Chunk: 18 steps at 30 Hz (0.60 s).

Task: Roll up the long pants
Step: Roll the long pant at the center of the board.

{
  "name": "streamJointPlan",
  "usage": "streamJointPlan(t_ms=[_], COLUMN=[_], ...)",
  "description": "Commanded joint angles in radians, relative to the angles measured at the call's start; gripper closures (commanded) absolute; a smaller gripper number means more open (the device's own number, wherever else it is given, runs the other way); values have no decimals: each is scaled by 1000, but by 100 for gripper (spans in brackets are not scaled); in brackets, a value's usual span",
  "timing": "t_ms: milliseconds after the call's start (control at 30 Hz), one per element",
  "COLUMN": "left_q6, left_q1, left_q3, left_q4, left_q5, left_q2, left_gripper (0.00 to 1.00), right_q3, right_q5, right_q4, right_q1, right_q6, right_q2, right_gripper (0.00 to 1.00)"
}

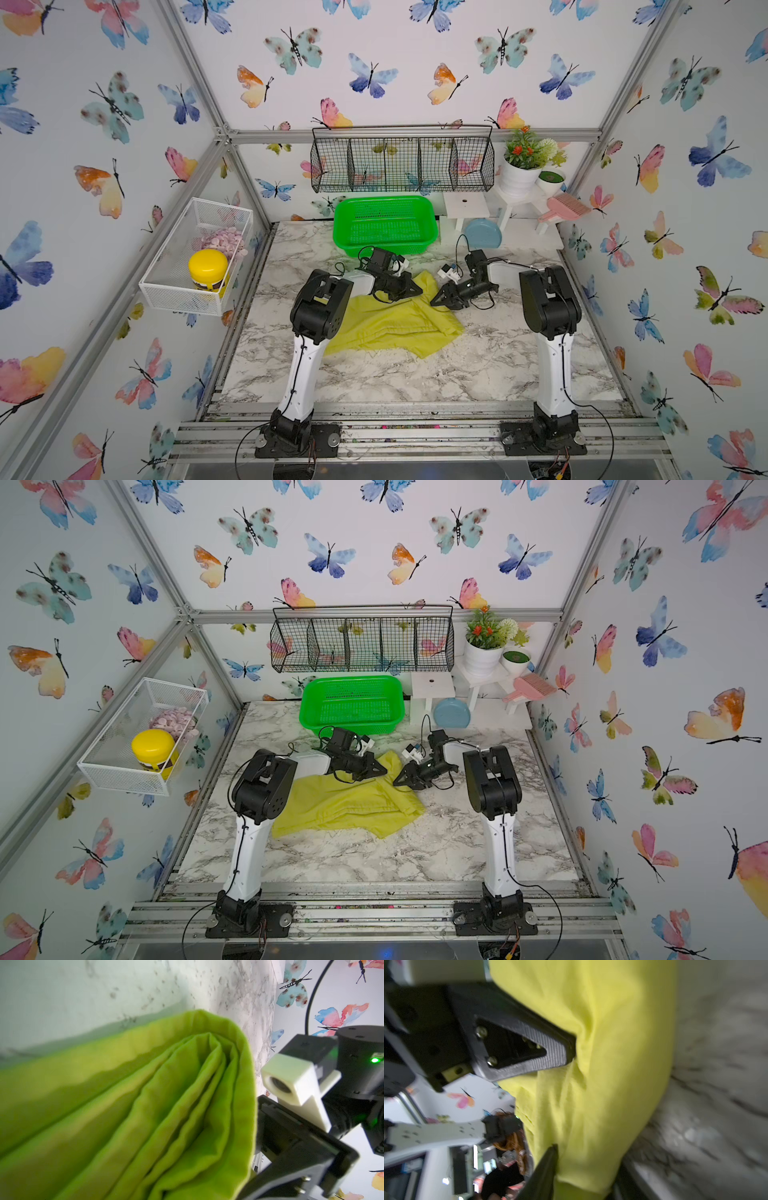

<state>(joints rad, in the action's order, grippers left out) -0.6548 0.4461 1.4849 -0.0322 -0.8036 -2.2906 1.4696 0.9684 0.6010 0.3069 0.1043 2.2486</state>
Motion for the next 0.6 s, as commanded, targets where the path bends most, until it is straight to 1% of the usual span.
streamJointPlan(t_ms=[0, 33, 67, 100, 167, 267, 333, 400, 500, 567], left_q6=[26, 28, 31, 36, 49, 91, 130, 164, 196, 208], left_q1=[-5, -5, -5, -4, -7, -6, -6, -7, -12, -15], left_q3=[-6, -3, 1, 3, 3, -12, -33, -49, -84, -104], left_q4=[70, 74, 76, 77, 78, 72, 68, 69, 68, 73], left_q5=[53, 51, 50, 48, 52, 78, 114, 146, 187, 209], left_q2=[-50, -49, -47, -42, -21, 52, 120, 183, 253, 279], left_gripper=[100, 100, 100, 100, 100, 100, 100, 100, 100, 100], right_q3=[-39, -43, -46, -49, -63, -88, -101, -98, -73, -47], right_q5=[-126, -146, -160, -181, -234, -361, -483, -647, -849, -947], right_q4=[67, 63, 61, 58, 40, 26, 41, 74, 132, 163], right_q1=[46, 46, 46, 45, 44, 26, 3, -13, -44, -62], right_q6=[-34, -29, -26, -18, 5, 57, 81, 97, 110, 115], right_q2=[76, 67, 60, 52, 28, -22, -71, -119, -181, -211], right_gripper=[81, 89, 94, 98, 98, 98, 98, 98, 98, 98])
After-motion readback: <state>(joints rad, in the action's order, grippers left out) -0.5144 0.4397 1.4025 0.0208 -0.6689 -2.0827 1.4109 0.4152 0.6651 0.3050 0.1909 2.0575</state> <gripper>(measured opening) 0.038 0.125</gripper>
